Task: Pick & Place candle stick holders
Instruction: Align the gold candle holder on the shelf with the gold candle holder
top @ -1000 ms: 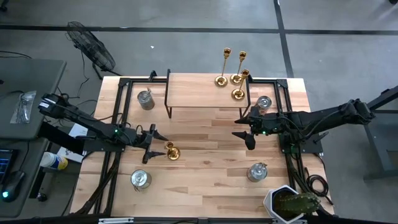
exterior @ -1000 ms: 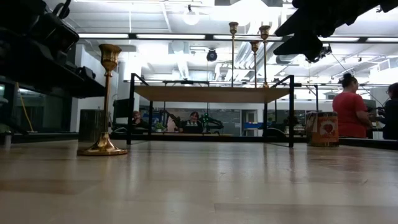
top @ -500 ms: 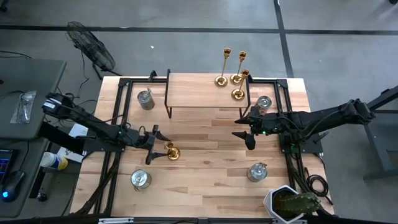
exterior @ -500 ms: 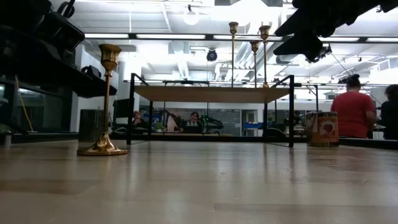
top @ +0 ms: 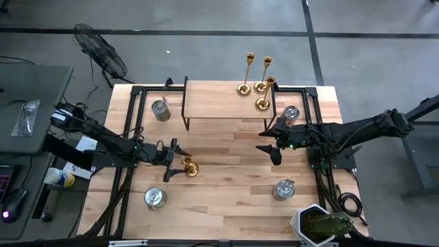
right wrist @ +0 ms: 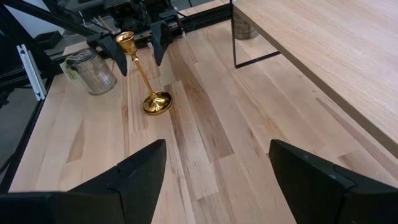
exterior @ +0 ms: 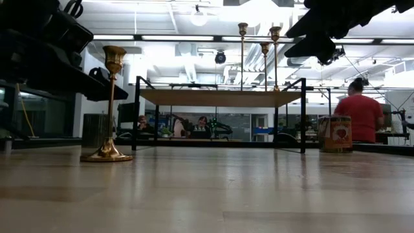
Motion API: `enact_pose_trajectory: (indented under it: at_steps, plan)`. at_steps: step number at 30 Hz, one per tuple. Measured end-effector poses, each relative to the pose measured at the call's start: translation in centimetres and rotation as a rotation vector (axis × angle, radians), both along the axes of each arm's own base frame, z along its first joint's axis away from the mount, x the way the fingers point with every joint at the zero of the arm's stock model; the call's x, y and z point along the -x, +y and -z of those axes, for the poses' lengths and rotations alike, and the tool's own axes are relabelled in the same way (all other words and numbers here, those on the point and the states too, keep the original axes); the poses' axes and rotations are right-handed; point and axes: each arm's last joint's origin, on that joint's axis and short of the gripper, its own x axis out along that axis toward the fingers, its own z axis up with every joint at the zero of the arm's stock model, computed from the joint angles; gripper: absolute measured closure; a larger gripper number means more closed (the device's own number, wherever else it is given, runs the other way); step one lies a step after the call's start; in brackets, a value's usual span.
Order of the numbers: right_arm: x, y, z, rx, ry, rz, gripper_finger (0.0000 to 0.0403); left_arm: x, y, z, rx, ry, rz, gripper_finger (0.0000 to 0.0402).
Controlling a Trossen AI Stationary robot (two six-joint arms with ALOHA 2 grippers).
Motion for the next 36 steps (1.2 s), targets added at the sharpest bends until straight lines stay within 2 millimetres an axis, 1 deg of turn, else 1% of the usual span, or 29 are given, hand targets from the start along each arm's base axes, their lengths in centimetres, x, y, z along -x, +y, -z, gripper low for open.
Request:
enact_pose_trajectory:
  at_steps: [4,13,17,21,27,36]
  plan:
    - [0.00,0.00,0.00,0.000,0.000,0.000,0.0125,-0.06,0.02,0.12,-0.005,0.004,-0.013,0.0102]
    - [0.00,-0.01,0.00,0.000,0.000,0.000,0.0125,-0.08,0.02,0.03,-0.001,-0.004,-0.014,0.0196]
    - [0.00,-0.01,0.00,0.000,0.000,0.000,0.0125,-0.10,0.00,-0.07,0.004,-0.014,-0.014,0.0223]
    - [0.00,0.00,0.00,0.000,0.000,0.000,0.0125,-0.16,0.00,-0.25,0.009,-0.030,-0.017,0.0232]
    - [0.00,-0.01,0.00,0.000,0.000,0.000,0.0125,-0.34,-0.04,-0.46,0.009,-0.034,-0.024,0.0233]
    - [0.00,0.00,0.00,0.000,0.000,0.000,0.0125,-0.29,-0.02,-0.24,0.002,-0.012,-0.025,0.0233]
